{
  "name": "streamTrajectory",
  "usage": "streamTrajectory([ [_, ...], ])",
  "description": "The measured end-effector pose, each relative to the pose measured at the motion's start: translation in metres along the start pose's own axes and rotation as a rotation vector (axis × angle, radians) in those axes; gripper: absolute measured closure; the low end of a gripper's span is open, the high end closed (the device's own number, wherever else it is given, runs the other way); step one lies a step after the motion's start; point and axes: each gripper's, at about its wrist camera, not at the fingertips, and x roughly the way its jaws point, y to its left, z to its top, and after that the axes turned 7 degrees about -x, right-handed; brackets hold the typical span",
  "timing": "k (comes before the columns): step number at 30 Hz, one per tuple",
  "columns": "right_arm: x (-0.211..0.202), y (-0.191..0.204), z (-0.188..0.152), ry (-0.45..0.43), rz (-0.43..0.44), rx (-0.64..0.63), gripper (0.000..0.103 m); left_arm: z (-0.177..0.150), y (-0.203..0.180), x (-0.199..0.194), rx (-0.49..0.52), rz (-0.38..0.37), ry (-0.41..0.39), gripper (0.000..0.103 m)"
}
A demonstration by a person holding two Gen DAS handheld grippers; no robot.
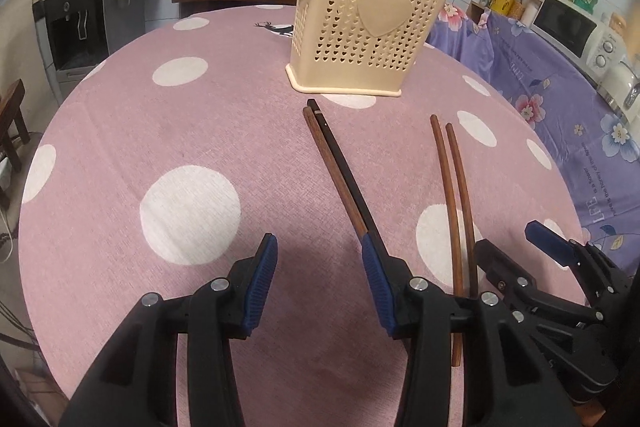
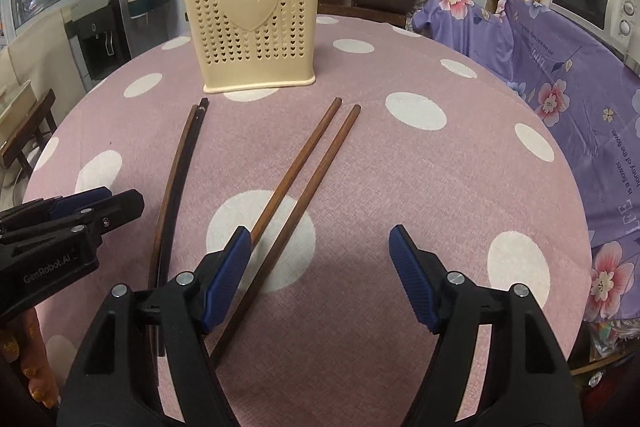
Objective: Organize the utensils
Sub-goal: 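Move both grippers back over the remaining chopsticks on the table, then grasp a brown chopstick with the right gripper while the left grasps another brown chopstick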
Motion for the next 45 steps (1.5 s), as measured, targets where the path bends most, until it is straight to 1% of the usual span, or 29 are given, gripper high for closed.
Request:
streamTrajectory([
  [5,0.007,0.005,-0.003,0.027,-0.012,-0.013,0.031,-0.005,-0.008,0.004,0.012,-0.007,0.010,0.059],
  [8,0.008,0.000,-0.005,0.039,-0.024,-0.001,0.031,-0.005,-0.012,0.006,0.029,-0.001,0.008,0.059],
  [10,0.007,-0.005,-0.005,0.043,-0.056,0.001,0.031,-0.005,-0.014,0.007,0.031,-0.005,0.011,0.059],
  [11,0.006,-0.009,-0.006,0.043,-0.070,0.004,0.031,-0.005,-0.016,0.007,0.040,0.003,0.010,0.059],
  [14,0.002,-0.020,-0.006,0.040,-0.076,0.034,0.031,-0.006,-0.022,0.010,0.070,0.032,0.003,0.059],
  [20,-0.004,-0.028,-0.006,0.010,-0.058,0.071,0.031,-0.008,-0.029,0.011,0.122,0.099,-0.014,0.056],
  [23,-0.004,-0.028,-0.006,0.004,-0.043,0.085,0.028,-0.010,-0.031,0.009,0.145,0.131,-0.021,0.057],
  [25,-0.006,-0.030,-0.006,-0.002,-0.028,0.102,0.024,-0.011,-0.024,0.007,0.129,0.119,-0.015,0.056],
  [26,-0.007,-0.031,-0.007,-0.004,-0.025,0.108,0.024,-0.012,-0.021,0.004,0.130,0.124,-0.024,0.056],
  [27,-0.008,-0.032,-0.007,-0.007,-0.024,0.112,0.024,-0.012,-0.015,0.002,0.132,0.151,-0.027,0.056],
  [29,-0.010,-0.035,-0.007,-0.013,-0.027,0.114,0.024,-0.011,-0.002,-0.005,0.094,0.163,-0.032,0.057],
  [31,-0.011,-0.038,-0.007,-0.021,-0.026,0.121,0.023,-0.008,0.013,-0.012,0.028,0.141,-0.032,0.057],
  [32,-0.011,-0.039,-0.006,-0.024,-0.026,0.125,0.023,-0.005,0.018,-0.014,0.008,0.143,-0.039,0.057],
  [34,-0.010,-0.040,-0.005,-0.025,-0.017,0.133,0.024,-0.002,0.022,-0.017,-0.006,0.155,-0.055,0.057],
  [35,-0.008,-0.039,-0.004,-0.023,-0.009,0.132,0.024,0.001,0.025,-0.018,-0.020,0.150,-0.057,0.057],
  [38,-0.008,-0.038,-0.002,-0.023,0.009,0.123,0.024,0.006,0.030,-0.013,-0.056,0.139,-0.040,0.057],
  [39,-0.008,-0.037,-0.001,-0.024,0.011,0.118,0.025,0.009,0.031,-0.011,-0.063,0.140,-0.035,0.057],
  [42,-0.007,-0.040,0.003,-0.026,0.013,0.111,0.033,0.017,0.031,-0.006,-0.080,0.138,-0.027,0.058],
  [45,-0.002,-0.044,0.013,-0.023,0.007,0.108,0.043,0.025,0.023,0.000,-0.049,0.152,-0.034,0.058],
])
